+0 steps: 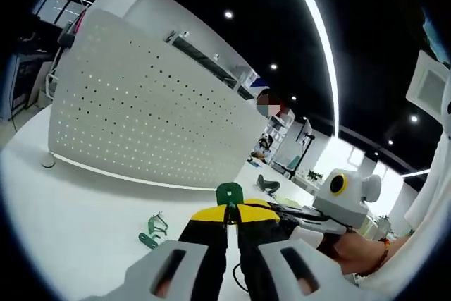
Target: Insert the hook assembly into the mounting plate slot until the hook locks in place.
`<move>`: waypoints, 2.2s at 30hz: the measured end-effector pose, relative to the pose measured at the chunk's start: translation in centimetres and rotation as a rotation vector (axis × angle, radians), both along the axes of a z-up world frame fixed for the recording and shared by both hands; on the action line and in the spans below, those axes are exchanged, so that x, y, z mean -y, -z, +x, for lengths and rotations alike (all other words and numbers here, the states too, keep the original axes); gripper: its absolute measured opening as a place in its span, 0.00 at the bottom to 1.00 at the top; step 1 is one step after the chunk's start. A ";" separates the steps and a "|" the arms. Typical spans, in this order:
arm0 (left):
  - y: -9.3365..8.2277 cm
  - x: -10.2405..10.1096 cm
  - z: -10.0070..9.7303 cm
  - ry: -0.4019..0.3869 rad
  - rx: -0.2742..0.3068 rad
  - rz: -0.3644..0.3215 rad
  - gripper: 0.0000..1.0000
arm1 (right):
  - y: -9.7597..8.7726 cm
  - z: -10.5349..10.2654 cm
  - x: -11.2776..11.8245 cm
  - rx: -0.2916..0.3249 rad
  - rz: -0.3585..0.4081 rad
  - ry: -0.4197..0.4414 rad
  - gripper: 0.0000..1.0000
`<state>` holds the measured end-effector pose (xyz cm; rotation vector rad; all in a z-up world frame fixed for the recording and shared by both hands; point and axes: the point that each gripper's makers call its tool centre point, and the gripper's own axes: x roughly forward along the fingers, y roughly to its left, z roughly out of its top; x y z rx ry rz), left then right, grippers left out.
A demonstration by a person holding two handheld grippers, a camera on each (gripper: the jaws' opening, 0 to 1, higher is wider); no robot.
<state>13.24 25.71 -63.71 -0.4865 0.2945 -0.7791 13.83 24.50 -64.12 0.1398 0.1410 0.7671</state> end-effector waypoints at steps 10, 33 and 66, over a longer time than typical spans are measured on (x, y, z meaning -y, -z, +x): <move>-0.4 -0.3 0.2 -0.006 0.006 0.006 0.04 | -0.3 0.1 -0.2 -0.002 0.016 -0.008 0.02; -1.8 -1.3 2.1 -0.065 0.100 0.075 0.03 | -0.8 0.2 0.8 -0.013 0.022 0.005 0.08; -6.4 -4.7 10.3 -0.235 0.282 0.284 0.03 | 1.6 0.0 4.6 -0.103 -0.019 0.088 0.10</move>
